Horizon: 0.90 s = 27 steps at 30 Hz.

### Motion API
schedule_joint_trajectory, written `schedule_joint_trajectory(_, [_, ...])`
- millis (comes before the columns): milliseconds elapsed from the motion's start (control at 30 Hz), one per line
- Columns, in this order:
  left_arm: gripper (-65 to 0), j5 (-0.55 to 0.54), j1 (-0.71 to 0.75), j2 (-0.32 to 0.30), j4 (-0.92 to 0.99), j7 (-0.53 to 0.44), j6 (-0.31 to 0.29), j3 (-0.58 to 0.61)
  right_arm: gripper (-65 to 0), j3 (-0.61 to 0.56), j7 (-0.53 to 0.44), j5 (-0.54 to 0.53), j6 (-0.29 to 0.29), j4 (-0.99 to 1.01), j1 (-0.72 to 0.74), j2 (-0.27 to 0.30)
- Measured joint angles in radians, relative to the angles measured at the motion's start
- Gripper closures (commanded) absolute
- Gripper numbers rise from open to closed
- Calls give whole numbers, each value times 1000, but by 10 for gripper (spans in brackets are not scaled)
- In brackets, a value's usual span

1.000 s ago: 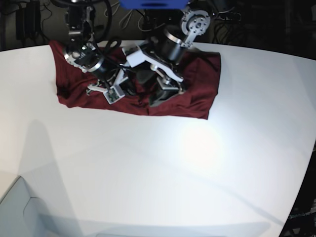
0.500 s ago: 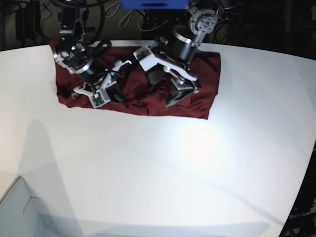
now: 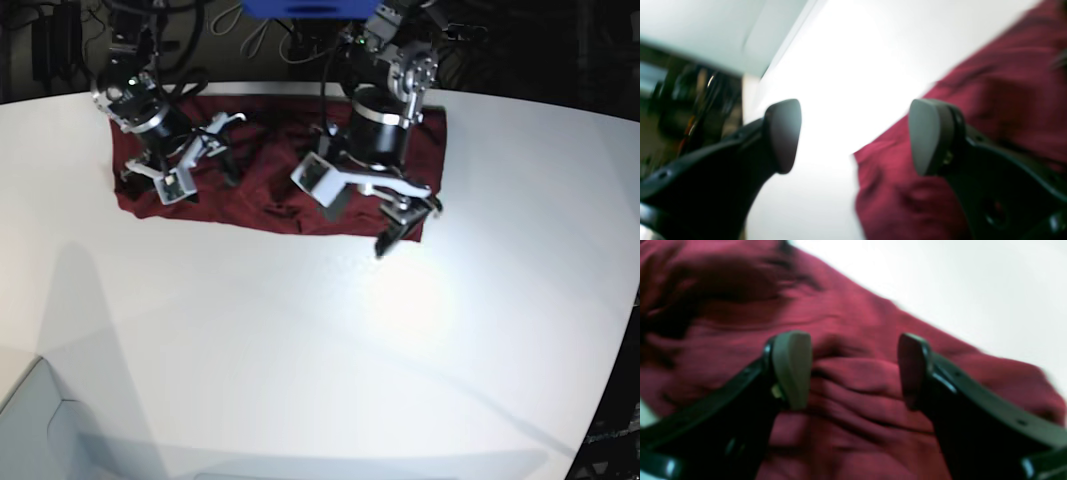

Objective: Layout the t-shirt on the table in an organized manner, then fold the t-shirt properly
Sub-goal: 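Release the shirt and move both grippers to the bundle's ends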

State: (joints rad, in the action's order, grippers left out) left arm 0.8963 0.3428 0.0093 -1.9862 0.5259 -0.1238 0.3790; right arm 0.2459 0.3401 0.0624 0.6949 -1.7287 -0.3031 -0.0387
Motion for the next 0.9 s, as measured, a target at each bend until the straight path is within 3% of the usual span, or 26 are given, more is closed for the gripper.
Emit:
schedule_joint_trajectory(67, [-486,-40,0,23,0,-4,-1,-60,-415,52,0,0,0,-4,2,-14])
schedule_joint_trajectory(167, [-486,-184,0,54,0,-2,-8,-190,-415,161,4,0,1,-4,19,-64])
schedule_joint_trajectory(367, [-486,-531,-22,34,4,10,2,-441,-415,312,2,0,1,-4,82,-99])
schedule_joint_trajectory(667, [-486,-1015,-49,-111,105,20,2,-644,-415,468,8,4,4,93,128,-87])
schedule_joint_trajectory(900, [-486,-1223,-55,-182,248,22,3,-692,-415,513,5,0,4,109,115,-80])
